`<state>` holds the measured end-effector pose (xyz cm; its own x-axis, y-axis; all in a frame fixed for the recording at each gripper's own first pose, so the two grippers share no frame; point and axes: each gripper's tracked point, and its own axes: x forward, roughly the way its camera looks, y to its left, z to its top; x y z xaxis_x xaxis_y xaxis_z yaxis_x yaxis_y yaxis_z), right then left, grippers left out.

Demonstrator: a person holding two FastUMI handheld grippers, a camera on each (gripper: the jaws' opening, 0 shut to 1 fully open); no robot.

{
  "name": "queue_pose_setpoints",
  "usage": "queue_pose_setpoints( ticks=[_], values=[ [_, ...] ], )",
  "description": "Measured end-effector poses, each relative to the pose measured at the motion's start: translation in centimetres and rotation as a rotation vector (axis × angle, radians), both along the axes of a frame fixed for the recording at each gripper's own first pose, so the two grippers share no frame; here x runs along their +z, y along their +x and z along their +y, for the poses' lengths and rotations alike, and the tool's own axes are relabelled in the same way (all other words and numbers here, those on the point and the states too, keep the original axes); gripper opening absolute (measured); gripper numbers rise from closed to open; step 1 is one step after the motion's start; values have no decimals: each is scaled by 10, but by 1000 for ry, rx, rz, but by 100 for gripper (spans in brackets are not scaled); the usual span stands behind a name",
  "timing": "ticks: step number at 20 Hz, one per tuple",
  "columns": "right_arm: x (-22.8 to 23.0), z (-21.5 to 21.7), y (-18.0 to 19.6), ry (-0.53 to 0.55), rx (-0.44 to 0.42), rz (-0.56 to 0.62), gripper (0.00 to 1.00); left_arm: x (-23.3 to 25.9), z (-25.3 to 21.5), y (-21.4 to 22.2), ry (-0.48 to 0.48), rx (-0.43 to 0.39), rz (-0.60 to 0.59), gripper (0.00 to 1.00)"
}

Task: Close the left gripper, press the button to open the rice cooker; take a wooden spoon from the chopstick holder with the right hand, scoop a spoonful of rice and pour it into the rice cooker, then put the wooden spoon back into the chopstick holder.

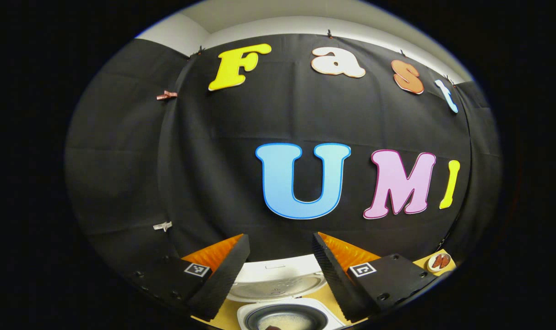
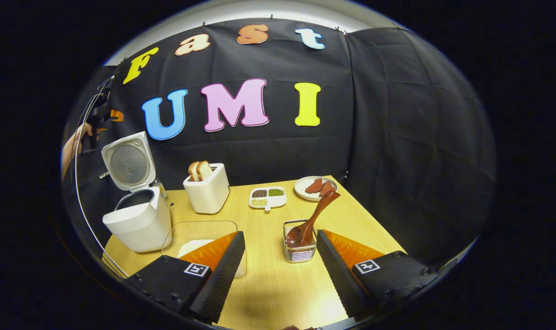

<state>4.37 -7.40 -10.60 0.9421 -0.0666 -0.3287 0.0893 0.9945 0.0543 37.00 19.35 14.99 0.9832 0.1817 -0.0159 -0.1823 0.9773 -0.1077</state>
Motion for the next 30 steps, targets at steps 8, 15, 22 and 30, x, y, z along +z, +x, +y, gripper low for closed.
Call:
queue_pose_setpoints(
  ticks=[8, 15, 22, 30],
  values=[
    [17, 8, -5, -14, -6, -33, 99, -50, 5, 55, -15, 21, 132, 95],
    [10, -4, 0, 5, 29, -34, 99, -67, -10, 40, -48, 56, 231, 98],
    [15, -12, 24, 53, 104, -64, 99, -93, -41, -18, -81, 74, 317, 99],
    [7, -1, 32, 48, 223, -52, 99, -168, -84, -83, -106, 103, 400, 98]
  ],
)
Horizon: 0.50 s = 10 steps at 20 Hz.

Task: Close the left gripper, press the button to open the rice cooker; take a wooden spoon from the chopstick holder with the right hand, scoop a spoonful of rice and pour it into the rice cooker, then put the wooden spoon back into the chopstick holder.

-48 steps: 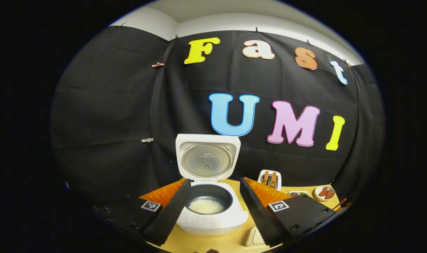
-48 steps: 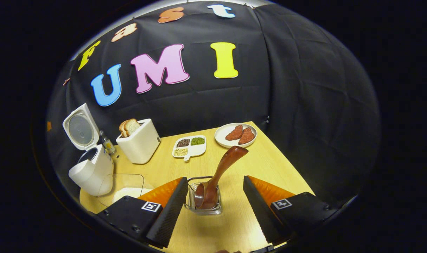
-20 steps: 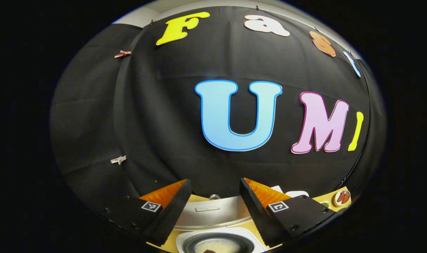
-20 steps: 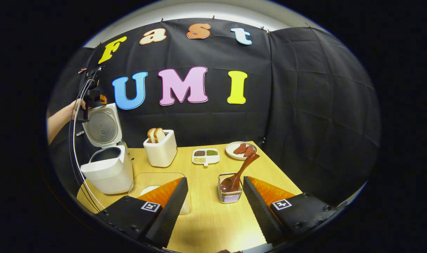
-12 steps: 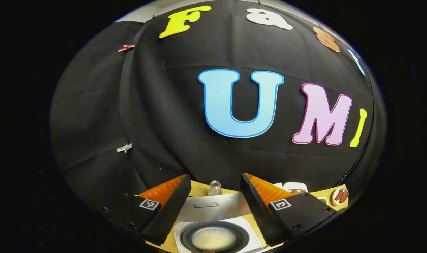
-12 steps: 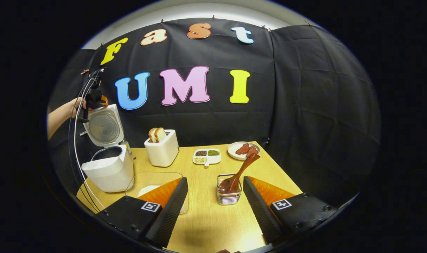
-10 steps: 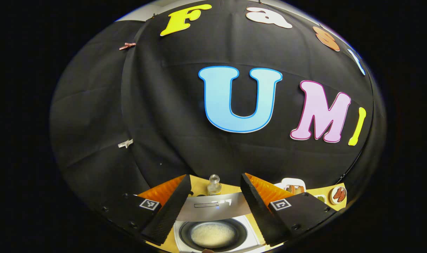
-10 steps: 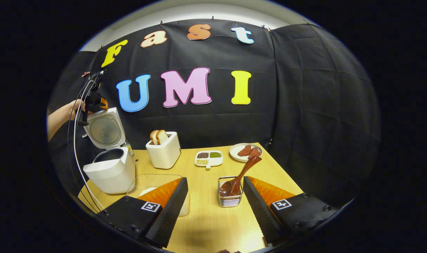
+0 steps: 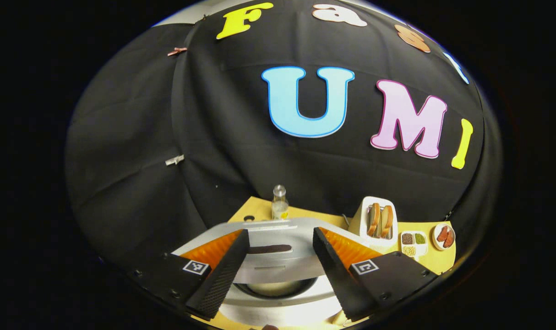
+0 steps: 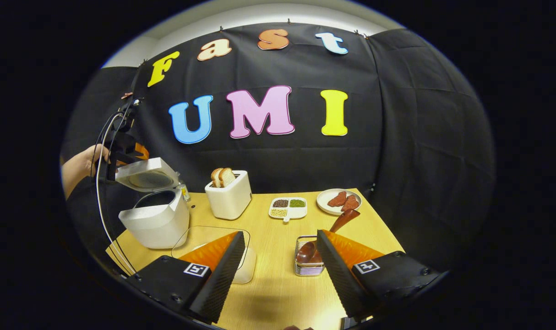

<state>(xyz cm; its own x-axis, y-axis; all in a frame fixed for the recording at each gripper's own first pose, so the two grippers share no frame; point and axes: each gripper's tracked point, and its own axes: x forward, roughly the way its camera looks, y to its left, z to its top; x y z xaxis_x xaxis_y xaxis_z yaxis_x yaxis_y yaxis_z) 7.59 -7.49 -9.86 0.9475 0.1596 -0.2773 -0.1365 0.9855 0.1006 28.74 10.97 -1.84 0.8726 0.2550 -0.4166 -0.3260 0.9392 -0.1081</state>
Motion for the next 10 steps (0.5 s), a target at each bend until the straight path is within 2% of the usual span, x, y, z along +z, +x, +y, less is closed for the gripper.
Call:
queue_pose_setpoints(
  ticks=[10],
  values=[
    [-23, 6, -11, -28, 61, 51, 99, -99, -25, -36, 16, -1, 75, 99]
  ],
)
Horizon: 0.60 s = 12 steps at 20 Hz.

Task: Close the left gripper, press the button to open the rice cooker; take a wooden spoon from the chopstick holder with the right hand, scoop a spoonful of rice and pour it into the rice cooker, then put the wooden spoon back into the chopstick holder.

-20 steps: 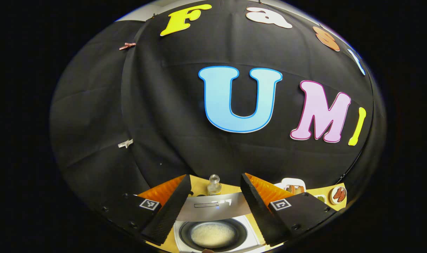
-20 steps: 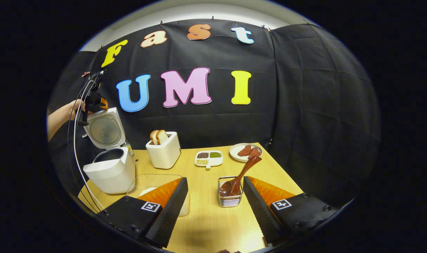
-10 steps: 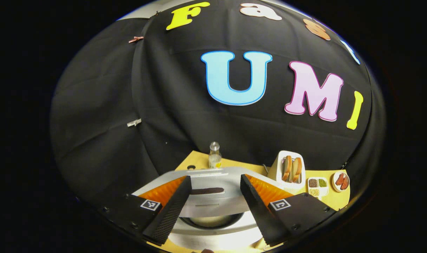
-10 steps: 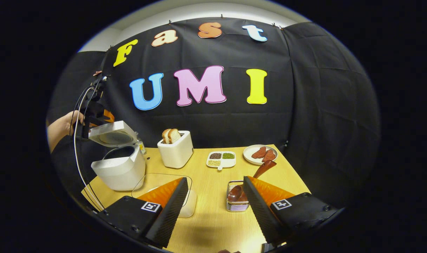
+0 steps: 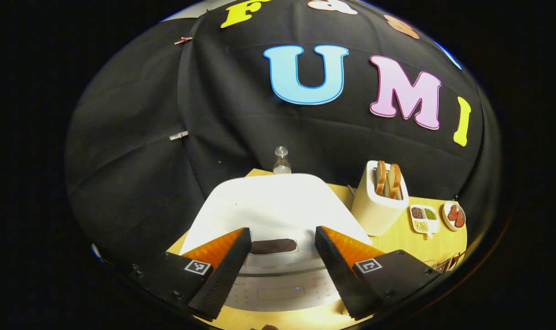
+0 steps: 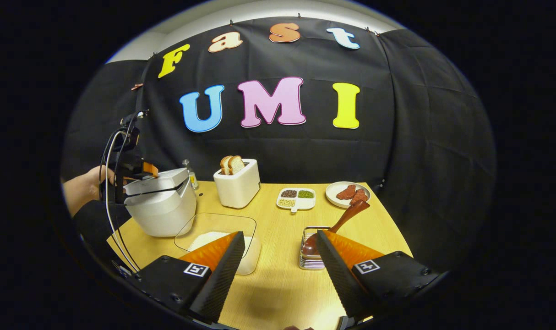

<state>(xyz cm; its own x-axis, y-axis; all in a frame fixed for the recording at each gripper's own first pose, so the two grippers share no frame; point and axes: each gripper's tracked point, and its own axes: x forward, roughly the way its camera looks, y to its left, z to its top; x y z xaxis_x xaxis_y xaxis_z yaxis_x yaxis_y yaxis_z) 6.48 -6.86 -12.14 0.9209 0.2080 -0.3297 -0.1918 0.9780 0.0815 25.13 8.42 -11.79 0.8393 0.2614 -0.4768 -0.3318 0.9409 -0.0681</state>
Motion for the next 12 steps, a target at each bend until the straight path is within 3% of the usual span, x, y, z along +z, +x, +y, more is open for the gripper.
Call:
queue_pose_setpoints(
  ticks=[3, 12],
  values=[
    [-6, -2, -4, 2, -7, 19, 99, -28, -2, -7, -11, -20, 61, 99],
    [-1, 11, -2, 4, -1, -2, 98, -17, -3, -14, -28, -30, 40, 100]
  ],
)
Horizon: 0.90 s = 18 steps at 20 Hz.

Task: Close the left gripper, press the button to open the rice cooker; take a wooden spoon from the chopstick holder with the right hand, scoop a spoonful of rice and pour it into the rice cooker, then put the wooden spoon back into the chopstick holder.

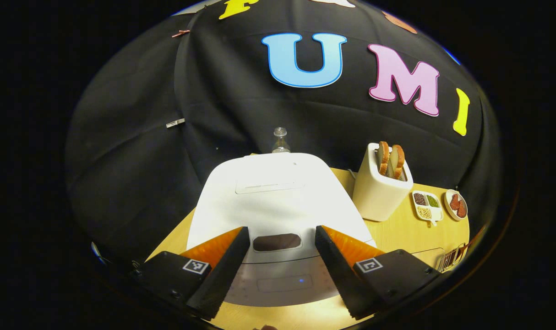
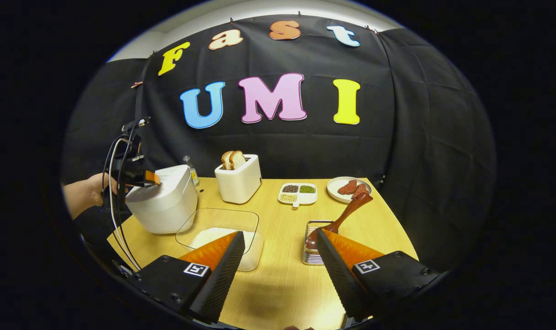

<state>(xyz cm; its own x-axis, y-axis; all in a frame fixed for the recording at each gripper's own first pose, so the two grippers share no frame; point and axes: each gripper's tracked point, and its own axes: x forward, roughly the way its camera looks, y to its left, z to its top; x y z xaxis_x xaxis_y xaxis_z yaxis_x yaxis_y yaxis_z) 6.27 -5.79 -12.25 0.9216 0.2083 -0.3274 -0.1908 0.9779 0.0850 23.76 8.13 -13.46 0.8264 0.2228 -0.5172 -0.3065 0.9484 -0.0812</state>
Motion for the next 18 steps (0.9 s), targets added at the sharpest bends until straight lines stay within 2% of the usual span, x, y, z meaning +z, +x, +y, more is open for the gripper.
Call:
queue_pose_setpoints(
  ticks=[5, 11, 14, 18],
  values=[
    [27, 4, 19, 22, -15, -48, 99, 55, -11, -35, 40, -38, -137, 98],
    [93, 1, 40, 39, -59, -171, 99, 144, -33, -112, 146, -101, -316, 97],
    [118, -12, 30, 20, -108, -229, 99, 157, -51, -152, 121, -127, -362, 97],
    [130, -26, 5, -25, -163, -256, 98, 155, -65, -197, 95, -177, -395, 97]
  ],
)
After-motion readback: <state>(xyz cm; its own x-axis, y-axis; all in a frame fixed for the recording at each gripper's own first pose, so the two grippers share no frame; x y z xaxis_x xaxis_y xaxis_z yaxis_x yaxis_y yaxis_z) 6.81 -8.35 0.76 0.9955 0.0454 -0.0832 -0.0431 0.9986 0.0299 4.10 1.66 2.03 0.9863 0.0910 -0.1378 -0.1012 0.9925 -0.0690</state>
